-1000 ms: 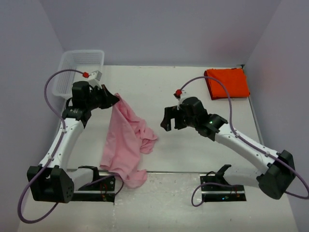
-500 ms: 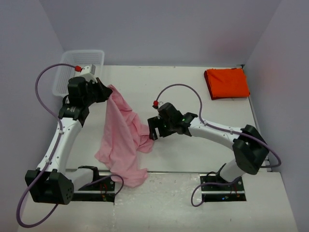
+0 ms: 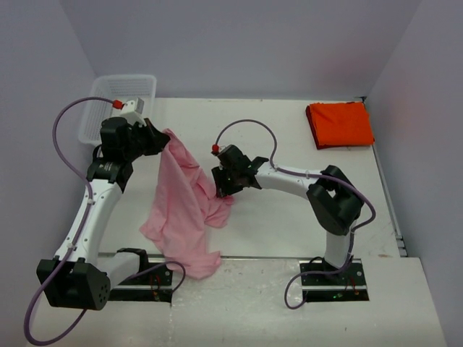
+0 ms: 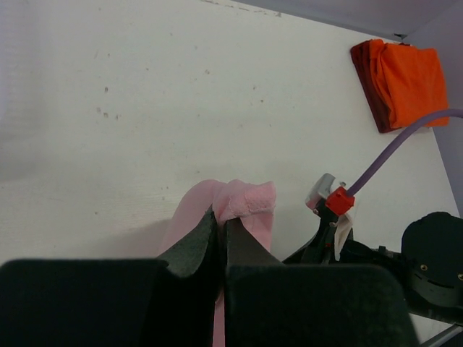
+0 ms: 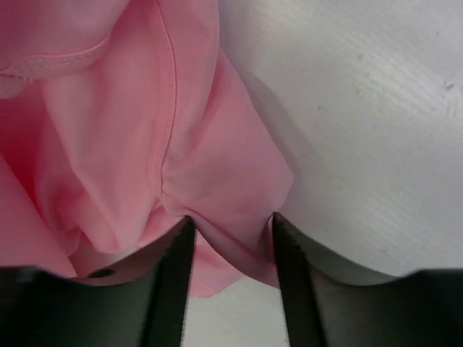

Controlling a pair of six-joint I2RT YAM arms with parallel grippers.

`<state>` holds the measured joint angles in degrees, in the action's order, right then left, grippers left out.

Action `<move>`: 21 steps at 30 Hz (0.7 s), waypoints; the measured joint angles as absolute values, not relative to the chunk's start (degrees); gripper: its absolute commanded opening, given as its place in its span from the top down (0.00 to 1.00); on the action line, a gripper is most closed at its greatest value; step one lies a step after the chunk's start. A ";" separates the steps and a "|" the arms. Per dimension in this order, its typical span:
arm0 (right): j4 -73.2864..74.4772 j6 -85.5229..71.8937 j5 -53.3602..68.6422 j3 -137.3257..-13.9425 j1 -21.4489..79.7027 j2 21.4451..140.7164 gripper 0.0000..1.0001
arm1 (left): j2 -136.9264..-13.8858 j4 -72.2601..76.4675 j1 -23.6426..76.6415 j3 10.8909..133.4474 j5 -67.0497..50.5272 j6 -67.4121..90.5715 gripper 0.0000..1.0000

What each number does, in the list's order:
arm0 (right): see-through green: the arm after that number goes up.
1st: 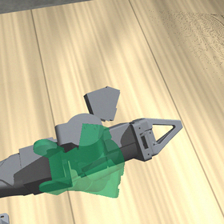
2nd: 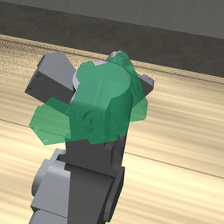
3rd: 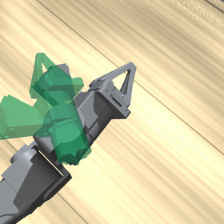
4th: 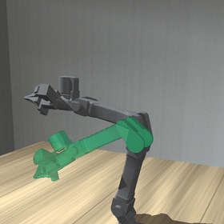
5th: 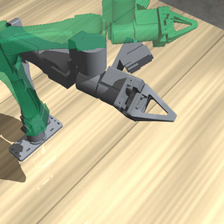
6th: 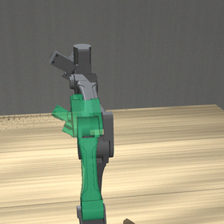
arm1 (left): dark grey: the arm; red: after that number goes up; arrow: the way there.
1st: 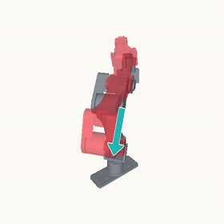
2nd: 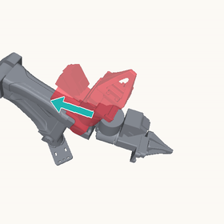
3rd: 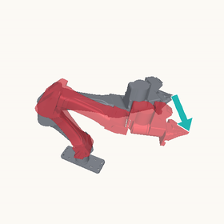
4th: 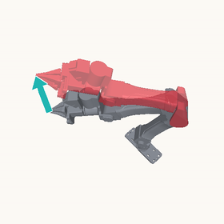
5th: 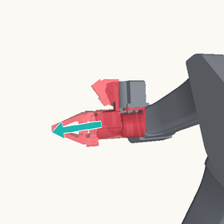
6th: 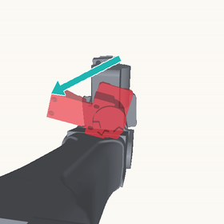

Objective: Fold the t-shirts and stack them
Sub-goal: Flatten out the tshirt

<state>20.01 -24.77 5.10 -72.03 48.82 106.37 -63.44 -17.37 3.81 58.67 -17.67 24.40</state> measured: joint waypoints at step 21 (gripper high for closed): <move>42.96 -17.85 -18.63 -107.72 45.06 86.37 1.00 | -54.57 -26.35 3.84 85.32 -17.41 18.09 1.00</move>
<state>42.96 -17.85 -18.63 -107.72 45.06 86.37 -54.57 -26.35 3.84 85.32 -17.41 18.09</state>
